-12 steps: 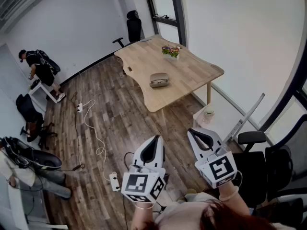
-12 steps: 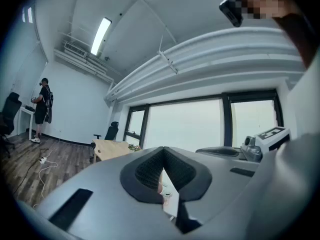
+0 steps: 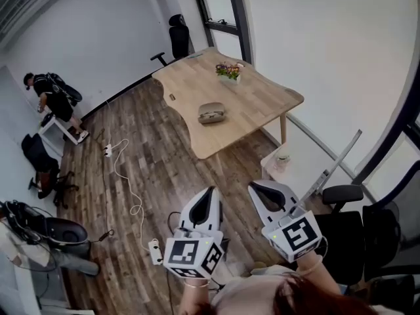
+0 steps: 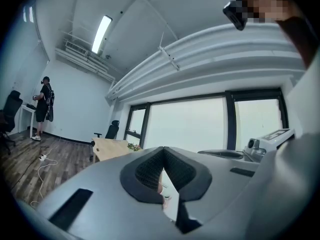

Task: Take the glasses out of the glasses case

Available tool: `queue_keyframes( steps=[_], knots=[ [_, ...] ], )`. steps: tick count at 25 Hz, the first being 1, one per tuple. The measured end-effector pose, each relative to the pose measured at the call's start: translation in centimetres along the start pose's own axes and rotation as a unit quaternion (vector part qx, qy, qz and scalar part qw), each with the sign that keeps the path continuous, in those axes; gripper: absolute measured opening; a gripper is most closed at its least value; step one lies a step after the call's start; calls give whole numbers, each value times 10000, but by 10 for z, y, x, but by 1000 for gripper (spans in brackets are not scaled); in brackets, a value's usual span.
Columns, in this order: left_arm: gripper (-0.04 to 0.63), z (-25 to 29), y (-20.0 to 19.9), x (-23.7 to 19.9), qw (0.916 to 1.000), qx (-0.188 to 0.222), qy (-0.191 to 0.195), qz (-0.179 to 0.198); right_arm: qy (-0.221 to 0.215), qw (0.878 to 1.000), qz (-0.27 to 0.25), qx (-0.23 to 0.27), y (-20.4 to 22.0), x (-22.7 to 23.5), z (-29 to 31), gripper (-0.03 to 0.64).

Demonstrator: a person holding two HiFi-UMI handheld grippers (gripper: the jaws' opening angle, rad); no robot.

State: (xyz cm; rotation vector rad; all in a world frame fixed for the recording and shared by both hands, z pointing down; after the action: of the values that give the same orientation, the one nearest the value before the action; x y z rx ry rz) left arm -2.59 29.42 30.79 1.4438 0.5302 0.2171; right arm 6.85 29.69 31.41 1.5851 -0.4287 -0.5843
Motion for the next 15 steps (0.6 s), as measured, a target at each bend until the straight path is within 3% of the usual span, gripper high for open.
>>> queue_keyframes(
  steps=[7, 15],
  knots=[
    [2, 28, 0, 4, 9999, -31, -159, -47, -130, 9998, 166, -21, 7, 28, 7, -2],
    [2, 54, -6, 1, 9997, -150, -184, 24, 58, 9981, 481, -375, 25, 55, 30, -2]
  ],
)
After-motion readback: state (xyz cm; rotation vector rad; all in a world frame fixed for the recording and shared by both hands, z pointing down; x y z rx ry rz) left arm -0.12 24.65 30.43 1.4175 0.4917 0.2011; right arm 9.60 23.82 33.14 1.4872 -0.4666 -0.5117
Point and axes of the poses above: the fingertips, and each gripper's own axes: z forward along the fingers, x to its right, y out of its underside, the point moved 1 cm from there along -z, backward along the fingers, and after that the axes turned 2 degrees about -z, right-handed, at the moved point
